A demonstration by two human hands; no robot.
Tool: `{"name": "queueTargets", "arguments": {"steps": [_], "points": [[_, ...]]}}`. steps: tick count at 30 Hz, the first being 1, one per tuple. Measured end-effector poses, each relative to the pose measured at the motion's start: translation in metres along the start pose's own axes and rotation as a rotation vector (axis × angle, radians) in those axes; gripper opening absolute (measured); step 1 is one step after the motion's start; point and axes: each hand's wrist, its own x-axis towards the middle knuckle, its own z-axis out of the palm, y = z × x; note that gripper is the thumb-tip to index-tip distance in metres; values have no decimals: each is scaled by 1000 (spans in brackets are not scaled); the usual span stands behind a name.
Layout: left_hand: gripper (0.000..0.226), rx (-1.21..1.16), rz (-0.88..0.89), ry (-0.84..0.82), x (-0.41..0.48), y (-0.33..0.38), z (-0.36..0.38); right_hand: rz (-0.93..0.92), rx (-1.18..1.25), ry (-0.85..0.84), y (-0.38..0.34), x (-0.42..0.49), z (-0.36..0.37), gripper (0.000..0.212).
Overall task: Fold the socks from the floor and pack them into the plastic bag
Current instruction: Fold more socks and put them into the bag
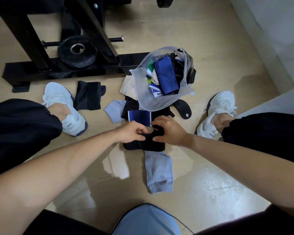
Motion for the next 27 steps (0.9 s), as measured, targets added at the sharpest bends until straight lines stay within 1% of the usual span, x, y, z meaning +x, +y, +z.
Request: {"name": "queueTargets", "arguments": {"steps": [2,3,5,7,9,11,13,15,18,20,22,25,27], "points": [[19,-12,40,-15,0,5,1,58,105,-150,0,0,1,54],[19,-17,51,-18,0,6,1,68,119,-190,0,-1,3,50],[17,-12,48,-23,1,6,1,63,108,-192,-1,-2,4,39],[14,4,5,-21,1,2,-1,75,122,-151,-3,-5,6,32],[12,47,-51,-15,0,-4,-4,85,163,-117,-4,-7,7,32],[10,79,-93,11,-1,-10,-9,60,244,-141,-4,-7,7,34],[9,90,-121,53,-2,-14,-13,18,261,-216,-6,-5,4,33],[10,94,-126,77,-3,-17,-16,7,210,-307,-7,-2,0,30],[9,69,-115,103,-3,-18,-18,124,240,-414,-8,-2,-2,35],[10,25,-115,112,-3,-15,-17,188,279,-413,-7,-3,-1,39],[7,-53,-109,125,-2,-9,-14,269,357,-373,-6,-3,2,42],[9,-151,-107,134,0,3,-8,385,586,-306,-8,-3,2,47],[14,-208,-119,165,2,9,-3,414,757,-288,-9,-3,0,46]]}}
